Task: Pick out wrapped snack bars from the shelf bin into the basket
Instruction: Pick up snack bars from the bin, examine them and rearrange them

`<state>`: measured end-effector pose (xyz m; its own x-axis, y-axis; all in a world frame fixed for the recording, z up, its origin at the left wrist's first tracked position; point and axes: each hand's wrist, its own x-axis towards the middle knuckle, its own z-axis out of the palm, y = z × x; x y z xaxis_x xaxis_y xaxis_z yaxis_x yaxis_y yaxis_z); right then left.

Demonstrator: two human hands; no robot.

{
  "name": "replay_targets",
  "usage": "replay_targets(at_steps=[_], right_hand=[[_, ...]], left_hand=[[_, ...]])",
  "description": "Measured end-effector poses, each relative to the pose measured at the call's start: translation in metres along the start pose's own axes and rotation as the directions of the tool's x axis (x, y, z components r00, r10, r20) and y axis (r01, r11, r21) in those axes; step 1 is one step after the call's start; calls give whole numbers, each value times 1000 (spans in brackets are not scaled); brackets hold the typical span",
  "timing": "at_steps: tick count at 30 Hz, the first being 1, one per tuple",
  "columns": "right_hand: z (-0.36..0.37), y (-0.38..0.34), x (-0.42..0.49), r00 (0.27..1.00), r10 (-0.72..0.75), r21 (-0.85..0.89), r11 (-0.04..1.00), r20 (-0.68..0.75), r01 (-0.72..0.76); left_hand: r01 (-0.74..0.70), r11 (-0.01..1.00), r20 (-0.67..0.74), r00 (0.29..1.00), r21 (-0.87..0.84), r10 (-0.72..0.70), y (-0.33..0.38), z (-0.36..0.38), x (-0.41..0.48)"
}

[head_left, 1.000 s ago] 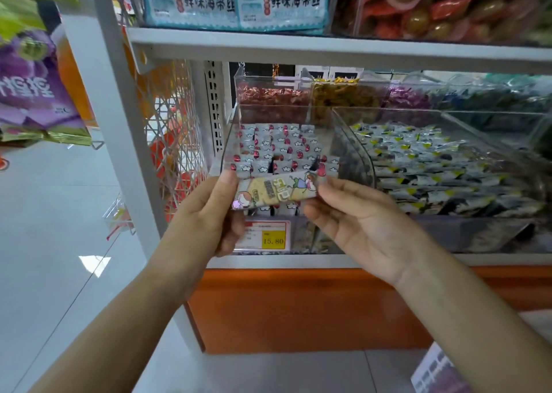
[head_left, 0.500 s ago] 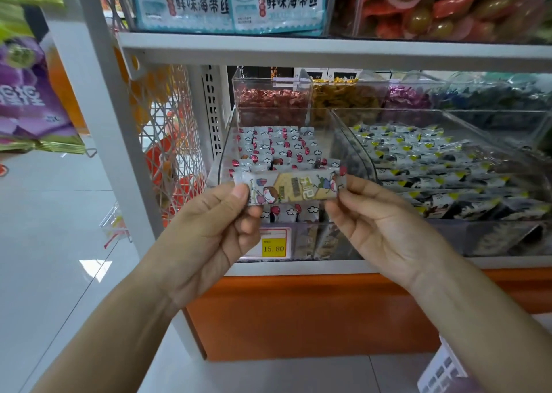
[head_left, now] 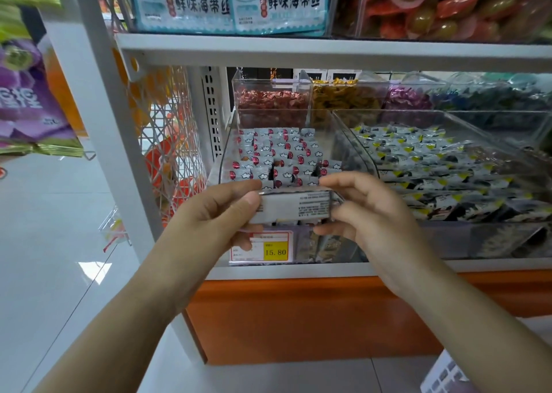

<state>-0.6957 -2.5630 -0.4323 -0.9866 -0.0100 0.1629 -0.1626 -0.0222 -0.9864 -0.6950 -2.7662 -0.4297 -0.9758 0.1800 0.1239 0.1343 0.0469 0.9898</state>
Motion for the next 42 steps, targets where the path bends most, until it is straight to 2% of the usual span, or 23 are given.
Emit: replay_targets(at_steps=[3,10,17,20,24,31,35,38,42], right_hand=[[1,2,-1,999,-7,21,1000,34,6],[2,0,-3,999,-38,-25,999,-5,38],[4,-1,-5,983,-158,-179,974,-91,140],[7,0,-6,978,-195,-235,956,-73,173],[12,-1,-8,970,-238,-221,949,-40,224],[17,1,-9,978,-203,-196,962,-41,191],[12,-3,-7,987,-146,-147,980,-61,135],[6,-6,-5,997,-68,-45,997,-44,66],[5,-9,-4,999,0,91,996,46,-4]], left_hand=[[-29,999,-27,999,46,31,0,0,0],[-73,992,-48,996,99,78,6,5,-3],[-124,938,-55,987,324,149,9,16,-9],[-117,942,-74,986,315,148,9,19,-9],[-93,974,-129,984,208,122,9,17,-6],[-119,959,-171,971,257,167,6,16,-4],[-170,935,-70,977,311,201,7,13,-6],[-170,921,-39,980,351,196,7,12,-6],[-200,938,-60,972,283,226,6,12,-2]])
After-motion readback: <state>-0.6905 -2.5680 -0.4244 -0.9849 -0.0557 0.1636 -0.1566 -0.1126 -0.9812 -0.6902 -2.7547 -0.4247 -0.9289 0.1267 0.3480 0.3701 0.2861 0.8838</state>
